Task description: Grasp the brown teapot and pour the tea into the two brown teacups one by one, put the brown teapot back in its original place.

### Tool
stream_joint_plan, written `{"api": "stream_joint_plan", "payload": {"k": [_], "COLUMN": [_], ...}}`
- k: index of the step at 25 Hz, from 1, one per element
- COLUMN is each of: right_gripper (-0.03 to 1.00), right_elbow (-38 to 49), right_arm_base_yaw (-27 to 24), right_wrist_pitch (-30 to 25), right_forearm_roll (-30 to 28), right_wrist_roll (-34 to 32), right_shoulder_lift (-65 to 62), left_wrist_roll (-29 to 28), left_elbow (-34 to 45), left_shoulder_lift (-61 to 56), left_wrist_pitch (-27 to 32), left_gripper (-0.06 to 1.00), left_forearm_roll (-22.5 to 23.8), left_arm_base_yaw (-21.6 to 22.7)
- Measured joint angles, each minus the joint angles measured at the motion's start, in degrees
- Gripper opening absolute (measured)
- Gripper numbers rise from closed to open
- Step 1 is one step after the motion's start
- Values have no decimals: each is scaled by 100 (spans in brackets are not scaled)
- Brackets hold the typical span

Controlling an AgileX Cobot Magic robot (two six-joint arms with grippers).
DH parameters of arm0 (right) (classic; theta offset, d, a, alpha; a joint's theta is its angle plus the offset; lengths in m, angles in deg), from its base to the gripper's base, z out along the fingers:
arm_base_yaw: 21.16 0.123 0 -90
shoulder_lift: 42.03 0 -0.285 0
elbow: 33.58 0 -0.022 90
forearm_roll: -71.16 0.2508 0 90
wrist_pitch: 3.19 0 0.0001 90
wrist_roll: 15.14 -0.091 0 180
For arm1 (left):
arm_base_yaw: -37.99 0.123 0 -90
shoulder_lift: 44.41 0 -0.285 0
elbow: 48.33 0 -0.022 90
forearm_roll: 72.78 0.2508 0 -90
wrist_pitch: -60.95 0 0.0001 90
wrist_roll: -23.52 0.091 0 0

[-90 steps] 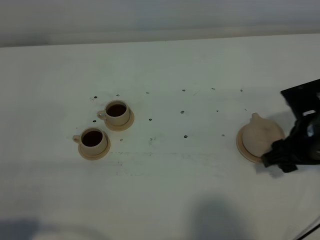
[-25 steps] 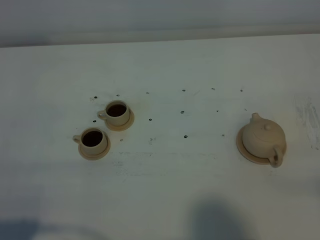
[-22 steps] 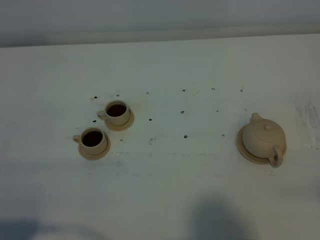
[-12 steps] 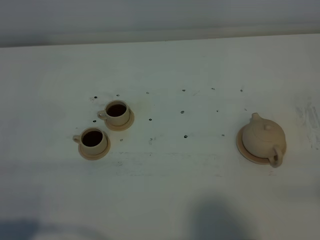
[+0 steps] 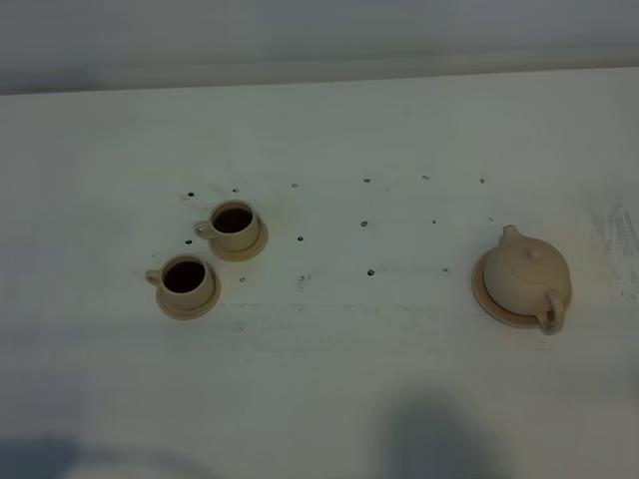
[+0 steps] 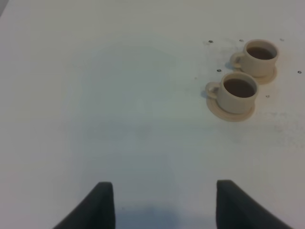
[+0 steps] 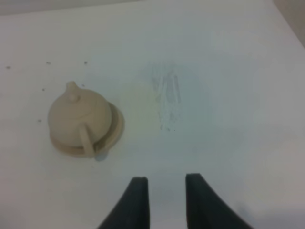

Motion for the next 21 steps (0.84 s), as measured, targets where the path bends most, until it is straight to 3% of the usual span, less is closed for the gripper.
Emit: {"api": "stream_joint_plan", "payload": {"k": [21], "right_gripper": [21], "right_elbow": [0], "right_arm_base_yaw": [0], "right_wrist_pitch": [0], "right_forearm_roll": [4], "right_wrist_roll": [0], "right_shoulder_lift": [0], "left_wrist_roll": [0], "left_elbow": [0], "left_shoulder_lift": [0], "left_wrist_pitch": [0], "left_gripper": [47], "left_forearm_roll": [0], "left_arm_base_yaw": [0]}}
